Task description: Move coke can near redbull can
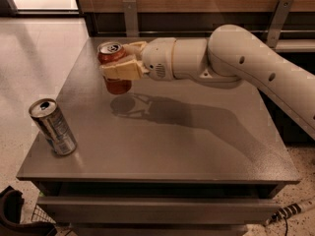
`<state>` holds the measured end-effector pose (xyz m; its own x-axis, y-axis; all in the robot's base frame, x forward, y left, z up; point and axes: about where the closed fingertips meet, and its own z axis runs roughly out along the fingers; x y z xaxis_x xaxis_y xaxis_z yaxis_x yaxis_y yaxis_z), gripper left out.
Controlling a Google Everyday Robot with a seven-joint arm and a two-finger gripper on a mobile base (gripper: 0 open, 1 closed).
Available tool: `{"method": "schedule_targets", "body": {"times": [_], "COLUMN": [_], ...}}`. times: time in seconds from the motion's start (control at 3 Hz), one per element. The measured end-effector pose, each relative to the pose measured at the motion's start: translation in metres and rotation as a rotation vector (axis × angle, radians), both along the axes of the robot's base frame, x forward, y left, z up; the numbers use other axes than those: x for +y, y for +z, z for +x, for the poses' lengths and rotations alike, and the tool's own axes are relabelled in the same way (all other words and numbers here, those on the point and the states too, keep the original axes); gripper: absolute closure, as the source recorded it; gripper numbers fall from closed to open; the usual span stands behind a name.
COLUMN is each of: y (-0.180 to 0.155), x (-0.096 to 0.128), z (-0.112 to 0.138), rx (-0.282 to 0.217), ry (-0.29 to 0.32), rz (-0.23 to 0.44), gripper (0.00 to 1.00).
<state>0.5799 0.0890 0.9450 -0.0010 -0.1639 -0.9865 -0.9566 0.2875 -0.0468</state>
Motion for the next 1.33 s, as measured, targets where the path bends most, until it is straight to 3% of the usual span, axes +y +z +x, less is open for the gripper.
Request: {"method": "schedule_targets", "body": {"times": [0.67, 1.33], "y": [-0.034, -0.066], "x": [0.003, 0.026], "z": [-0.060, -0.086], "rx": [0.056, -0.013], "ry": [0.077, 0.217], "rz": [0.008, 0.043], "gripper": [1.00, 1.00]}}
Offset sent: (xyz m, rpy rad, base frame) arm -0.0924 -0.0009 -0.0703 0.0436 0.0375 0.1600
